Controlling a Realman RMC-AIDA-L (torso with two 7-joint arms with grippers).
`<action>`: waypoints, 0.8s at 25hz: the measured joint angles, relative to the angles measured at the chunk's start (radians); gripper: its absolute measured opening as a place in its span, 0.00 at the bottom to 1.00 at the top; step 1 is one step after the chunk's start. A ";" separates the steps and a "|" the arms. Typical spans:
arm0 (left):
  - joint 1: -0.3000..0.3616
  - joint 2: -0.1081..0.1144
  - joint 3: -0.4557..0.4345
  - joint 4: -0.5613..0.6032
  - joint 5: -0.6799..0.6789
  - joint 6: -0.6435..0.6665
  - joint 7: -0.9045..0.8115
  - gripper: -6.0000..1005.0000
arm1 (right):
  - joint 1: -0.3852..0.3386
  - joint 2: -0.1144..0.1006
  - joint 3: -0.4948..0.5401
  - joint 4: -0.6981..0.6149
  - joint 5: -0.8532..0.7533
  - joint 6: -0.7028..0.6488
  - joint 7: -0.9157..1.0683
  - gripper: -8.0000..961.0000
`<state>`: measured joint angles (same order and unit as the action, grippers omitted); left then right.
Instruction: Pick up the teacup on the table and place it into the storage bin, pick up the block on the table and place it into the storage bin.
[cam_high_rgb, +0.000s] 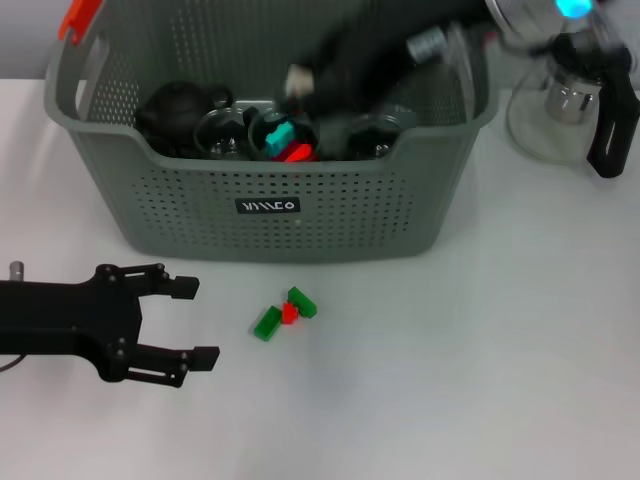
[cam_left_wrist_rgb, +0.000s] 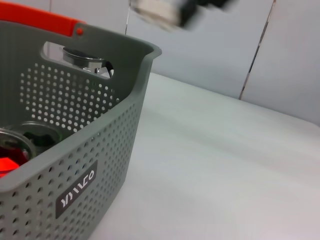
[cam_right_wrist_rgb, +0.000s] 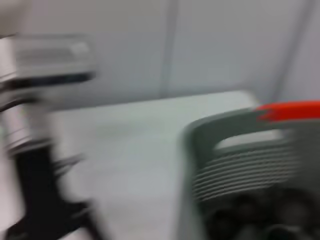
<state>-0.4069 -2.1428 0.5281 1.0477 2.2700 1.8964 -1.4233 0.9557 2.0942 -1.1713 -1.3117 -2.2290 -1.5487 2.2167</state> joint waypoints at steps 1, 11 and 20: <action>0.000 0.000 0.001 0.000 0.000 0.000 0.000 0.91 | 0.012 0.000 -0.004 0.019 -0.030 0.049 0.023 0.47; -0.003 0.000 0.000 0.000 -0.001 -0.001 0.000 0.91 | 0.179 0.002 -0.022 0.385 -0.236 0.356 0.078 0.47; -0.017 0.002 0.004 -0.008 -0.016 -0.004 0.000 0.91 | 0.183 0.006 -0.100 0.488 -0.228 0.499 0.072 0.49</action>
<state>-0.4239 -2.1413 0.5321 1.0393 2.2536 1.8927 -1.4235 1.1383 2.0998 -1.2711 -0.8235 -2.4574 -1.0493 2.2884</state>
